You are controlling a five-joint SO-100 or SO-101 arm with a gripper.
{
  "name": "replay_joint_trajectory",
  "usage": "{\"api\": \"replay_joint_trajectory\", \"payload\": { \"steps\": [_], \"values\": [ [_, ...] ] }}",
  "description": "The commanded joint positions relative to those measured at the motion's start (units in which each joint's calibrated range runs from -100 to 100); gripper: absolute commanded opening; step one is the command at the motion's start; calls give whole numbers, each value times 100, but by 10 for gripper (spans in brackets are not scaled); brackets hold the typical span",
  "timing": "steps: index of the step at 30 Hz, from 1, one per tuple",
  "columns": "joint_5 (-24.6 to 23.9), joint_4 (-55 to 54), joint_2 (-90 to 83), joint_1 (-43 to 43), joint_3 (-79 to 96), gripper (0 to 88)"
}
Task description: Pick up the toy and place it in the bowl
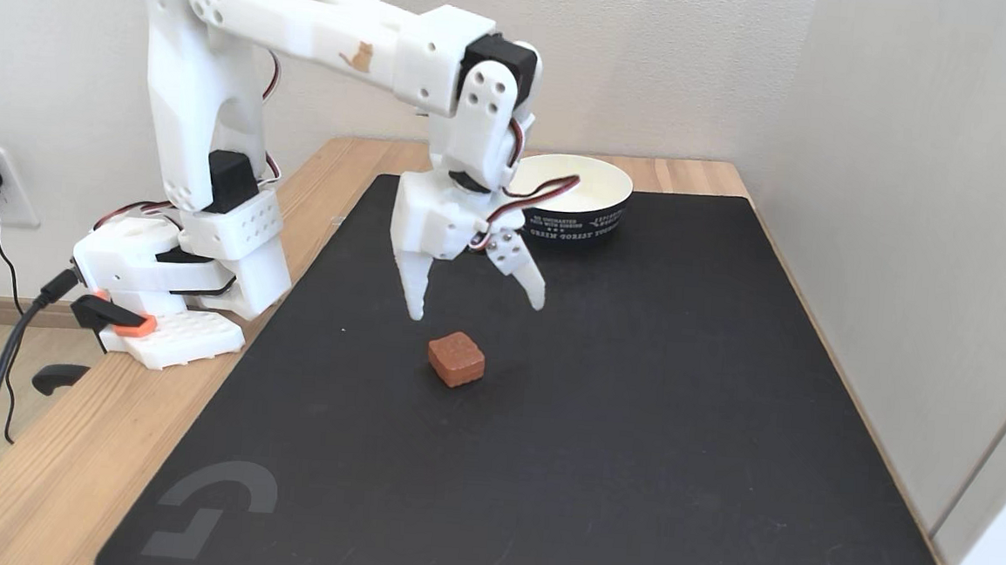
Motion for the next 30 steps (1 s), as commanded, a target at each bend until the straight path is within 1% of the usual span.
{"api": "replay_joint_trajectory", "payload": {
  "steps": [1, 4, 6, 7, 15, 22, 30],
  "values": [
    [165, 235, -11, 106, -160, 441],
    [176, 151, -78, 214, -151, 441],
    [327, 117, -86, 248, -151, 441],
    [395, -44, -86, 281, -133, 441],
    [400, -1094, -219, 256, 696, 441],
    [369, -1797, -1628, -179, 2282, 441],
    [369, -1864, -1995, -120, 2751, 441]
  ]
}}
